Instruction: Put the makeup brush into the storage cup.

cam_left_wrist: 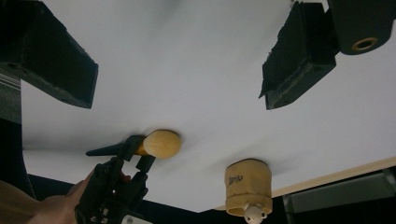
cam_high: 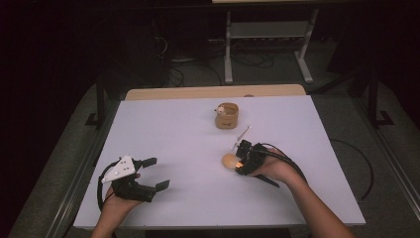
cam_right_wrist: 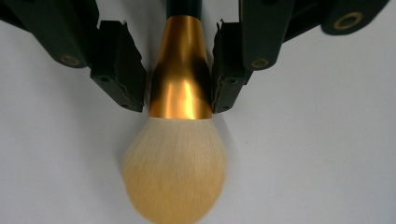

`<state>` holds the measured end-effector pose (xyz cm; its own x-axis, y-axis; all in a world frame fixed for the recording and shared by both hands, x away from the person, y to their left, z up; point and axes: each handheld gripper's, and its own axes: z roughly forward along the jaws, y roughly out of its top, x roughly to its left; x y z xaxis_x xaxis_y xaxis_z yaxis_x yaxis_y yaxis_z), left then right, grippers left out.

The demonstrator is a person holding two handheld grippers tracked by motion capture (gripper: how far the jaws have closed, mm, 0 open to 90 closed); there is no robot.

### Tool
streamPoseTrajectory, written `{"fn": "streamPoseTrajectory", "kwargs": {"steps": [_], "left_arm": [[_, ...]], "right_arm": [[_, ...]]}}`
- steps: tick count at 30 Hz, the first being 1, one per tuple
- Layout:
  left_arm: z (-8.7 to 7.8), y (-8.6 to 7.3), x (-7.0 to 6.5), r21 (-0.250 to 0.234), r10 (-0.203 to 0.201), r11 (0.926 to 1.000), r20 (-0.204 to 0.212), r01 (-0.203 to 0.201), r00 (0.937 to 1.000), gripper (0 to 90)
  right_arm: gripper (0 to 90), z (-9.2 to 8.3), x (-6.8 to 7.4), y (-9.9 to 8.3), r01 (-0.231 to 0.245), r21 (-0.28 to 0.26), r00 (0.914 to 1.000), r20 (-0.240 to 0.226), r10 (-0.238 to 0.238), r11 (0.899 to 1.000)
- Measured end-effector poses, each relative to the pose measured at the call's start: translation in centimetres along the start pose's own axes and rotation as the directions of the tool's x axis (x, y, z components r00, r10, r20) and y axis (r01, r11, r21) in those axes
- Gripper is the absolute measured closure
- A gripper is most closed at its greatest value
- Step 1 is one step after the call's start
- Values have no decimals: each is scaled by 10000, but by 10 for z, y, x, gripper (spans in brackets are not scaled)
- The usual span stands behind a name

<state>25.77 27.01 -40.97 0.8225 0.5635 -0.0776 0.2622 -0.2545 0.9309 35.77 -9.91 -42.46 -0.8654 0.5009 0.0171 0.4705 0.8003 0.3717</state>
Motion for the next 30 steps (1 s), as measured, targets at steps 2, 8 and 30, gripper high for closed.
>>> {"fn": "streamPoseTrajectory", "kwargs": {"steps": [2, 8, 30], "left_arm": [[0, 0, 0, -23, 53, 10000, 16, -53, 10000, 101], [0, 0, 0, 33, 68, 10000, 23, -68, 10000, 102], [0, 0, 0, -12, 30, 10000, 2, -30, 10000, 101]], "right_arm": [[580, 0, 0, 0, 15, 1, 10000, 39, -15, 10000], [610, 0, 0, -1, -8, -61, 10000, -1, 8, 10000], [616, -7, -10, -5, -526, -474, 9983, -261, 514, 9975]]}}
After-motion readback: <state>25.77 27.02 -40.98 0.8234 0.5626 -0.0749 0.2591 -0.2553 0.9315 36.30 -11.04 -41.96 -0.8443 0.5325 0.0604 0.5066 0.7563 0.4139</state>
